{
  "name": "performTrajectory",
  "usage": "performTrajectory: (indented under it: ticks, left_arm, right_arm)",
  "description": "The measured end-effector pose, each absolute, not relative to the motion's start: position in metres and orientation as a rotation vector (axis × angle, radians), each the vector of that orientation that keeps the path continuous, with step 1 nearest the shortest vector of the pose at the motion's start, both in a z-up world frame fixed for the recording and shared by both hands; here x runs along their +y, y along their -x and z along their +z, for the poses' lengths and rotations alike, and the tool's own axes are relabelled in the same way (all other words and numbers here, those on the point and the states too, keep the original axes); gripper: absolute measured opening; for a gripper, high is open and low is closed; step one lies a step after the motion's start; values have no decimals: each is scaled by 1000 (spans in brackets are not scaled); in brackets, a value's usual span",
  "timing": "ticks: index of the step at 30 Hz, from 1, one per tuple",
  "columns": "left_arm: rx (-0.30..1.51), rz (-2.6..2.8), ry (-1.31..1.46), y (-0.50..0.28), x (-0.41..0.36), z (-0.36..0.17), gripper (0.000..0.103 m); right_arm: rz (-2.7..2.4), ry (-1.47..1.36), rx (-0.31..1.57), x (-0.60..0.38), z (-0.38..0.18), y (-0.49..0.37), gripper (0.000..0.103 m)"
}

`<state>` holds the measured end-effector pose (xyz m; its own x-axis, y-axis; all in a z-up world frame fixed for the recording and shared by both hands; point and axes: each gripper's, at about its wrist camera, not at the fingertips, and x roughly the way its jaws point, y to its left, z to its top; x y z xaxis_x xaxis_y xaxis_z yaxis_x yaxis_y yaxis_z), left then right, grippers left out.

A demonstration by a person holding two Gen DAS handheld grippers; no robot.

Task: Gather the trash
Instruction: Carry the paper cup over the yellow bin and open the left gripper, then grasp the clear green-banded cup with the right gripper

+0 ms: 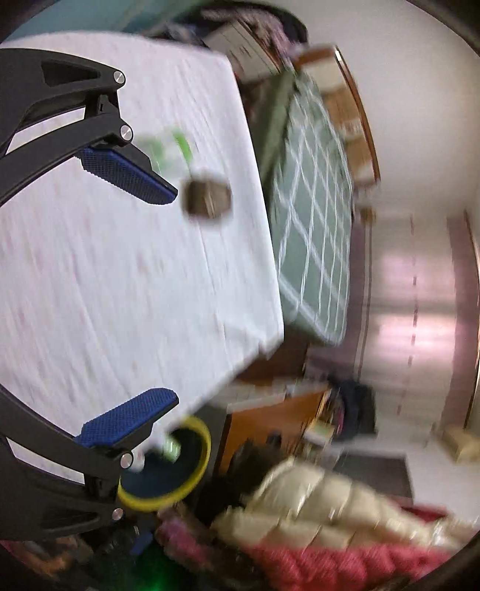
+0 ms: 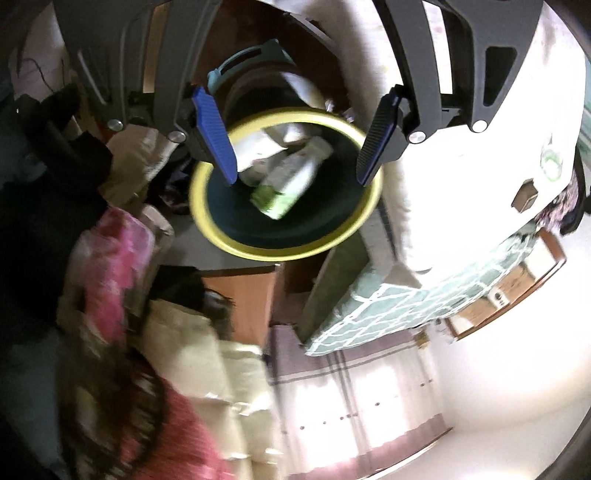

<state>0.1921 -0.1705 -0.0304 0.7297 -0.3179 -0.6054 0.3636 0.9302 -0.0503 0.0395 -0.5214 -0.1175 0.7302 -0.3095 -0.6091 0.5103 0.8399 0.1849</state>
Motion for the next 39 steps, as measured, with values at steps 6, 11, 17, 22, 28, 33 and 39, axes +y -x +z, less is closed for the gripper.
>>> performTrajectory:
  ticks: [6, 11, 17, 22, 28, 33, 39]
  left_arm:
    - [671, -143, 19, -196, -53, -57, 98]
    - [697, -27, 91, -203, 19, -80, 98]
    - [719, 60, 104, -203, 58, -104, 98]
    - [736, 94, 118, -207, 75, -120, 98]
    - [753, 119, 124, -211, 74, -127, 98]
    - [788, 117, 149, -217, 78, -133, 98]
    - [802, 118, 178, -219, 83, -136, 98]
  right_arm:
    - [-367, -278, 619, -473, -103, -72, 64]
    - [-291, -223, 645, -432, -98, -100, 64]
    - [-182, -188, 679, -384, -94, -140, 64]
    - [-66, -145, 710, -341, -92, -173, 64]
    - [108, -89, 749, -279, -90, -213, 64]
    - [215, -47, 768, -232, -94, -238, 65]
    - [297, 8, 801, -190, -102, -273, 65]
